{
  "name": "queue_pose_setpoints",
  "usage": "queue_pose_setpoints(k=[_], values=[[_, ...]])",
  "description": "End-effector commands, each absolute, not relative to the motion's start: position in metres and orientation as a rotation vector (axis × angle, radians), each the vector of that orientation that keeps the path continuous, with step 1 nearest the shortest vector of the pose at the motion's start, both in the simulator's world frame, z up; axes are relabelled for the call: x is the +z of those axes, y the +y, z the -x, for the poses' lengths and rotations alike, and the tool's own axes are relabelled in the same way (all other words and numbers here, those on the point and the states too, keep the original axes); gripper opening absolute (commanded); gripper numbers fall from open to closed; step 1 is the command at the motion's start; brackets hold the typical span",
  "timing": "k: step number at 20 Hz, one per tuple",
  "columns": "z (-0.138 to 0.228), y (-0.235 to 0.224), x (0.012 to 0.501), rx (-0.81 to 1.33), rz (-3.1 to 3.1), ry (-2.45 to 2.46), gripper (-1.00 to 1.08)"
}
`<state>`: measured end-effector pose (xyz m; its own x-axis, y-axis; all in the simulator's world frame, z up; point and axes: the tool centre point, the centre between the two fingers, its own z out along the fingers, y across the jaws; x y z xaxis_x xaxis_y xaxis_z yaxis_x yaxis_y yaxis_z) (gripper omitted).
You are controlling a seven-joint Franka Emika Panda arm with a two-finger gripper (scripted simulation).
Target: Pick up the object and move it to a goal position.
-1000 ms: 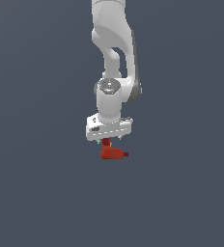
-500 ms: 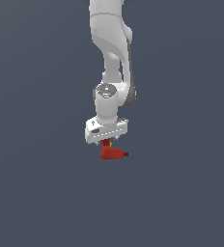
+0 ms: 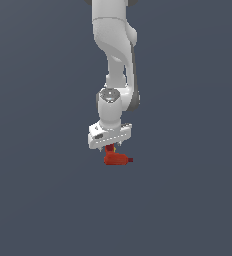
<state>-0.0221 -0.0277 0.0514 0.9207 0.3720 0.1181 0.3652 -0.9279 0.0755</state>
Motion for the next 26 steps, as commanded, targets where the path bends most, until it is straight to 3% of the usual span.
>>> queue_pose_setpoints(k=[1, 10, 11, 26], values=[[0.022, -0.028, 0.046, 0.201, -3.028, 0.582, 1.08], [0.020, -0.028, 0.024, 0.203, -3.026, 0.588, 1.08], [0.020, -0.028, 0.024, 0.203, -3.026, 0.588, -1.00], [0.022, -0.029, 0.029, 0.204, -3.025, 0.585, -1.00]])
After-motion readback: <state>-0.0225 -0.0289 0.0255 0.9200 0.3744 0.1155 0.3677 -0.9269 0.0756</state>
